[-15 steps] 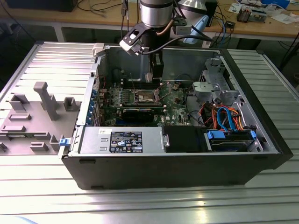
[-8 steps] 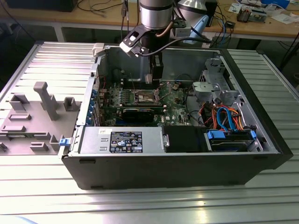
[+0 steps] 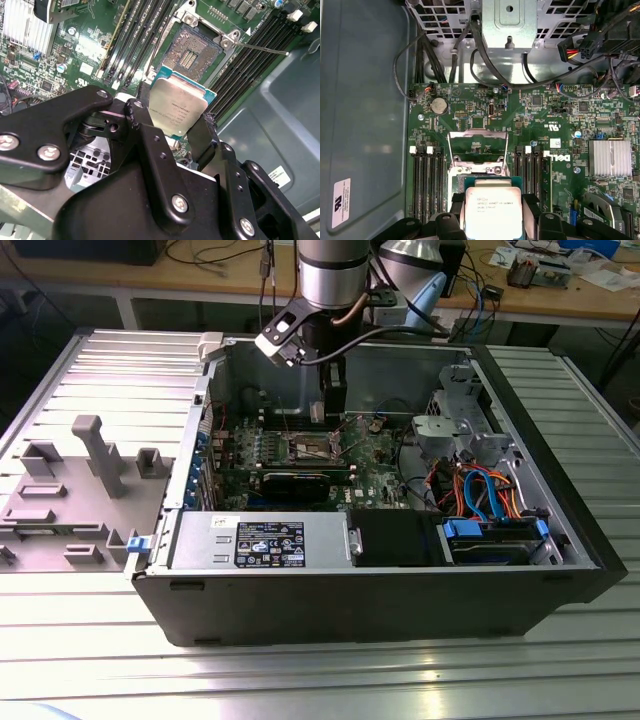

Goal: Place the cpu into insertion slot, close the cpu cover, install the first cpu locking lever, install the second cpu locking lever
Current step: 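Place the cpu into insertion slot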

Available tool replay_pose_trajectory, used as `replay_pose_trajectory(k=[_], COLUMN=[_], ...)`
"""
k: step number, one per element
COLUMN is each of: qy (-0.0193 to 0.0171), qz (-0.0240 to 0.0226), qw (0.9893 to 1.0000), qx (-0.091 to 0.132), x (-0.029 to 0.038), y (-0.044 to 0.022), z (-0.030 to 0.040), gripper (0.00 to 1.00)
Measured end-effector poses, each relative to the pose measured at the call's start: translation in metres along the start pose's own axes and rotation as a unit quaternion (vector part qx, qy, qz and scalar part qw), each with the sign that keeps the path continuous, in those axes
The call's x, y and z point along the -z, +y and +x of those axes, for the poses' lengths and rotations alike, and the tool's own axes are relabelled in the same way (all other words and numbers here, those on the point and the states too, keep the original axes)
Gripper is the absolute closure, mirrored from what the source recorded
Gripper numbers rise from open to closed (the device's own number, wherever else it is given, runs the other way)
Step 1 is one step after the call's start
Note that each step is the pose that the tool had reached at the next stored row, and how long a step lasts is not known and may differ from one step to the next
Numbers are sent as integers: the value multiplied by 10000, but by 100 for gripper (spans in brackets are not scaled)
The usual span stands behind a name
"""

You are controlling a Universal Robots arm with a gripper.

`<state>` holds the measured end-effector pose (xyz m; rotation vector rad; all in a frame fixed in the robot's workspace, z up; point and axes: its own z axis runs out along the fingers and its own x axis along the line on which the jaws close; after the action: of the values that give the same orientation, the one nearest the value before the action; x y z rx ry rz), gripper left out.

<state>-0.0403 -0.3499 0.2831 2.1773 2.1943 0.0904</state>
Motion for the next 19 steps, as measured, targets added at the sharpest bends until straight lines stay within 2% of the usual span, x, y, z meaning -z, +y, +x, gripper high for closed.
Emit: replay_pose_trajectory(k=[19], qy=[0], qz=[0], qw=[10000], qx=[-1], x=[-22], y=[-10], z=[1], gripper=[46])
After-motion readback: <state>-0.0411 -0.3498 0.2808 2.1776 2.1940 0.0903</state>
